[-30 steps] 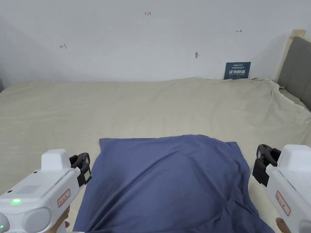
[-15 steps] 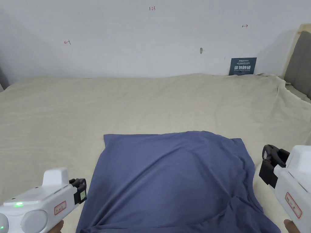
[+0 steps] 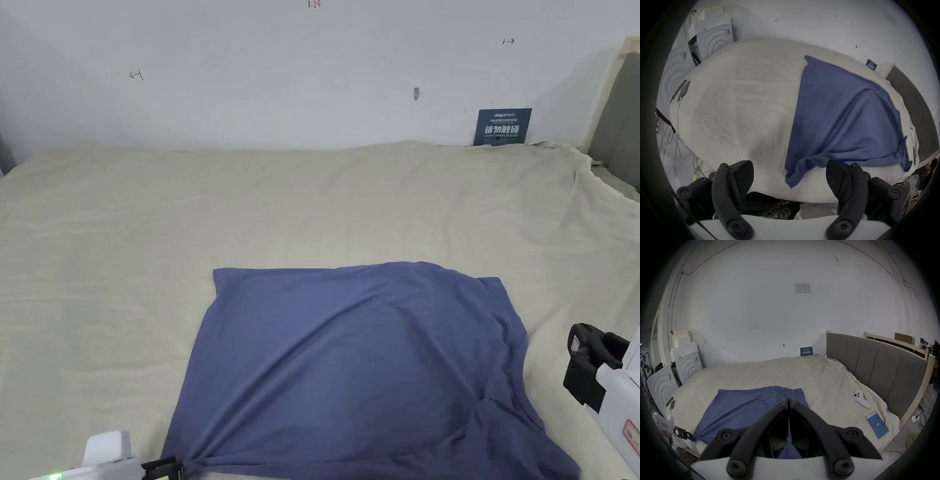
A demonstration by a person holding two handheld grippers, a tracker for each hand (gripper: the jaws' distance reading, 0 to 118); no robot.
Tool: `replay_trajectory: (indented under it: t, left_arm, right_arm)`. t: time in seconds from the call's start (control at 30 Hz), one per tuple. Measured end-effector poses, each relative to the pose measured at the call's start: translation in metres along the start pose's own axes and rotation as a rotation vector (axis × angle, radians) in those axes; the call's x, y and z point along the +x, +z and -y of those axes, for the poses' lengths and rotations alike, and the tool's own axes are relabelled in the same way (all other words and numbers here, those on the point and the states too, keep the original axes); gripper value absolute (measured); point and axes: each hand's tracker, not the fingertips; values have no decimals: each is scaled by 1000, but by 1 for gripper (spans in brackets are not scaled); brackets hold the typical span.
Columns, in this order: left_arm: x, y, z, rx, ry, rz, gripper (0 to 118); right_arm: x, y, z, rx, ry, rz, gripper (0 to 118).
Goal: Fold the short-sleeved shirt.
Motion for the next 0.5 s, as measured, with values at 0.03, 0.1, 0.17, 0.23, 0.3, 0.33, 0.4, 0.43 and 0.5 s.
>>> replay_trajectory:
  t: [0.03, 0.1, 0.17, 0.23, 0.3, 0.33, 0.4, 0.43, 0.5]
  left_arm:
    - [2, -5, 2, -4, -5, -8, 90]
    - [4, -14, 6, -5, -8, -11, 83]
    - [7, -22, 8, -6, -2, -1, 76]
    - [11, -22, 11, 0, 1, 31, 43]
    - [17, -17, 11, 18, -40, 17, 23]
    - [17, -14, 10, 29, -46, 51, 8]
    - [17, -7, 9, 44, -33, 54, 3]
    - [18, -4, 8, 52, -43, 56, 3]
    - [19, 7, 6, 75, -47, 62, 3]
  right_arm:
    - [1, 0, 2, -10, -1, 4, 0]
    - [2, -1, 5, -23, 0, 8, 0]
    - [-3, 2, 6, -31, -1, 10, 0]
    - [-3, 2, 8, -44, 0, 16, 0]
    - [0, 2, 12, -62, -2, 21, 0]
    - [2, 1, 14, -76, -4, 23, 0]
    - [8, -5, 24, -129, -14, 31, 0]
    - [11, -7, 31, -175, -14, 28, 0]
    - [19, -18, 50, -279, -24, 39, 1]
